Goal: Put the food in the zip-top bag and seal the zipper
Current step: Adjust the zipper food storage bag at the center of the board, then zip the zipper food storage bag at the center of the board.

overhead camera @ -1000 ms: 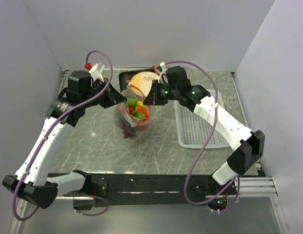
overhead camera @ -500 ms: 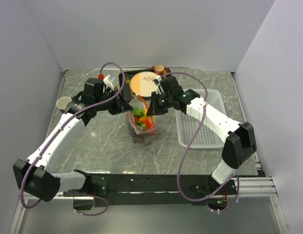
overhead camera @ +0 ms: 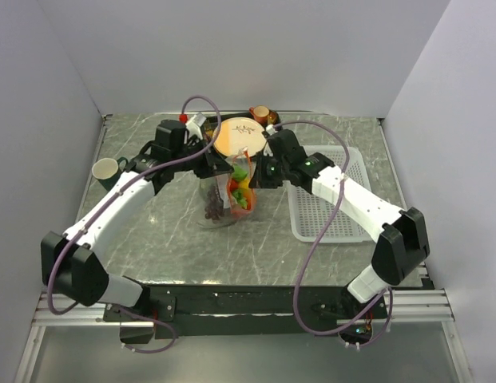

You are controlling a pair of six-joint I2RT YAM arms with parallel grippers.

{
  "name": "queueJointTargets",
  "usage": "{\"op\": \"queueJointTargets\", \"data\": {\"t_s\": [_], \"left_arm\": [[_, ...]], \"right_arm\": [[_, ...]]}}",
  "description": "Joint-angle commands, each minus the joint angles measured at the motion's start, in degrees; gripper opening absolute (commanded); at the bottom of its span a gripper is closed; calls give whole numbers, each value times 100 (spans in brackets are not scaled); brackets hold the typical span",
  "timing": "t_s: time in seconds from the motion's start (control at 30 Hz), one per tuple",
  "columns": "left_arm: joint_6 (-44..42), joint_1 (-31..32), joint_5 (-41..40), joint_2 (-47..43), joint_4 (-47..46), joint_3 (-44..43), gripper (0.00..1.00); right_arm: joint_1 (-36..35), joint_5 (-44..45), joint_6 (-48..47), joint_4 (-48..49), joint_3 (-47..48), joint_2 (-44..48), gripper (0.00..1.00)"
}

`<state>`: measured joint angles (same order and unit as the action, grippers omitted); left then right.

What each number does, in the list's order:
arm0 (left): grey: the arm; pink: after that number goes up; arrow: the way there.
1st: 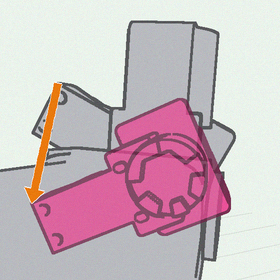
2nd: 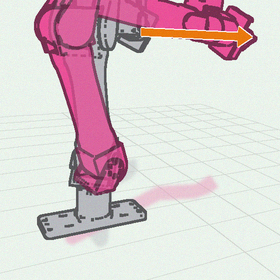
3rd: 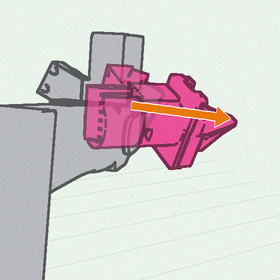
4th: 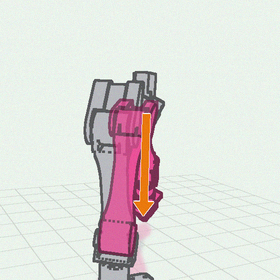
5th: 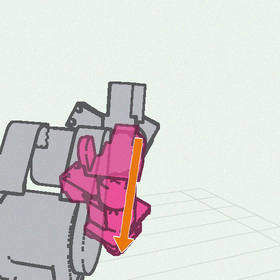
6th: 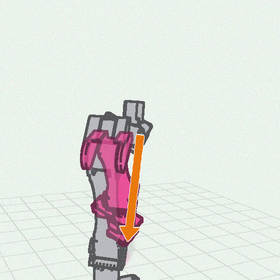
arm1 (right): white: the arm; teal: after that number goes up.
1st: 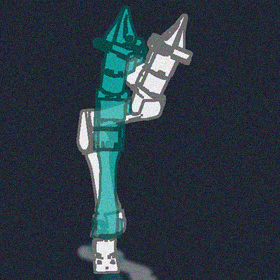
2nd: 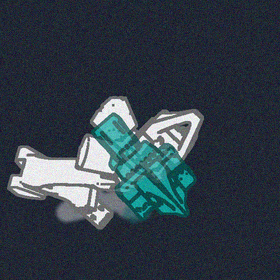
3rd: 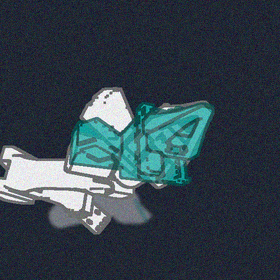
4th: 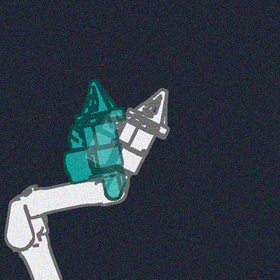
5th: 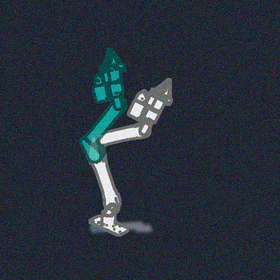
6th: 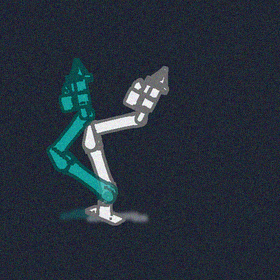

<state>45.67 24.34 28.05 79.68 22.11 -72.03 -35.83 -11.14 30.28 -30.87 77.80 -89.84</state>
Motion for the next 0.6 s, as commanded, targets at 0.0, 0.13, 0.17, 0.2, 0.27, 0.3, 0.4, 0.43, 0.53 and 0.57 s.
{"op": "queueJointTargets", "data": {"t_s": [0.0,0.13,0.17,0.2,0.27,0.3,0.4,0.43,0.53,0.57], "left_arm": [[74,194,297,240,-646,-127,1],[117,308,368,460,-778,-118,1],[144,317,385,496,-813,-101,1],[161,335,402,548,-909,-83,1],[240,387,473,584,-997,-66,1],[310,405,508,627,-1111,-39,1],[355,528,605,733,-1200,-65,1],[355,598,631,768,-1226,-74,1],[381,703,701,926,-1226,-13,1],[390,721,658,927,-1261,48,1]], "right_arm": [[68,77,232,731,-387,616,0],[68,76,469,1223,-730,915,0],[68,68,505,1294,-836,968,0],[77,50,514,1399,-871,1038,0],[77,6,619,1487,-968,1091,0],[85,-46,654,1609,-1003,1118,0],[85,-143,812,1917,-1161,1179,0],[94,-161,934,2014,-1223,1206,0],[94,14,1111,2077,-1329,1224,0],[103,93,1137,2042,-1338,1215,0]]}}
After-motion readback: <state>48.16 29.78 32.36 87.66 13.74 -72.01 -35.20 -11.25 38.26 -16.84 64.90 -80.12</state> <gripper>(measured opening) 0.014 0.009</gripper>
